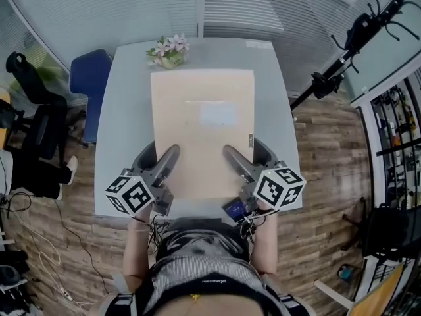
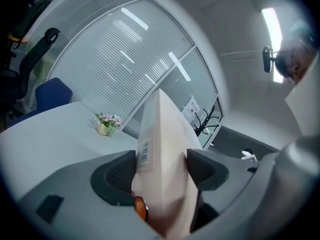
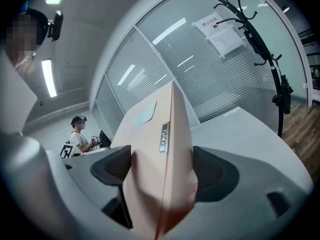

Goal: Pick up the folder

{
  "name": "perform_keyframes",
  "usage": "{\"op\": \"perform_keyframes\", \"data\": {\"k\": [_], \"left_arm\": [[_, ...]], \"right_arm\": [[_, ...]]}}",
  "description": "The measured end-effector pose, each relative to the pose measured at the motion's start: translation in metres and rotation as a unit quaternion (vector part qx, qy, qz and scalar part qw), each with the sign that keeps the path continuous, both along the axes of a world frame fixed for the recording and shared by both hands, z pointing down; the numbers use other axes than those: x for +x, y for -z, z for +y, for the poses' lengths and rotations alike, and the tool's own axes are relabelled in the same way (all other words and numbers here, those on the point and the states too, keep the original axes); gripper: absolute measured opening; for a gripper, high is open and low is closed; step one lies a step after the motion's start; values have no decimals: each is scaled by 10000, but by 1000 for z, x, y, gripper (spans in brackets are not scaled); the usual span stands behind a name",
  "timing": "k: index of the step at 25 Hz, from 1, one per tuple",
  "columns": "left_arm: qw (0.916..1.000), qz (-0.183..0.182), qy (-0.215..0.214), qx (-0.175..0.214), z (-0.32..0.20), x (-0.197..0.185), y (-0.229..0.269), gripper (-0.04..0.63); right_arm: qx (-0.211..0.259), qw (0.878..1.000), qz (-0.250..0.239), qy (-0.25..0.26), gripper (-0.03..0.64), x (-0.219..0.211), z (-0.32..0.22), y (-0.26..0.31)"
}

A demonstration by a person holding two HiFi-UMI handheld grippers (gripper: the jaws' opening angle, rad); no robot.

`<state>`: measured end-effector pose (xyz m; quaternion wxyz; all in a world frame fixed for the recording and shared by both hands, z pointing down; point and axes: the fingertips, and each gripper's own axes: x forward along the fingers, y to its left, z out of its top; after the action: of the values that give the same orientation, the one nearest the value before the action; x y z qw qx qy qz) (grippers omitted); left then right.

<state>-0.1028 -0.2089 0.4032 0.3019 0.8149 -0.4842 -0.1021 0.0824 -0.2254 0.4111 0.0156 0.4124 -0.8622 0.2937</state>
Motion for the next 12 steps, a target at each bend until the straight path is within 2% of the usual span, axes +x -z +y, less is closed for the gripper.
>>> {"op": "perform_keyframes", "data": {"k": [6, 9, 12], "left_arm": [[9999, 15, 26, 153, 3, 0, 13, 307], [9999, -88, 40, 86, 6, 3, 22, 307], [9997, -44, 39, 226, 6, 2, 25, 307]], "right_arm": [[182, 9998, 31, 15, 388, 0, 2, 14], [253, 9997, 25, 23, 388, 1, 4, 19], [320, 9995, 8, 16, 388, 1, 5, 23]]}}
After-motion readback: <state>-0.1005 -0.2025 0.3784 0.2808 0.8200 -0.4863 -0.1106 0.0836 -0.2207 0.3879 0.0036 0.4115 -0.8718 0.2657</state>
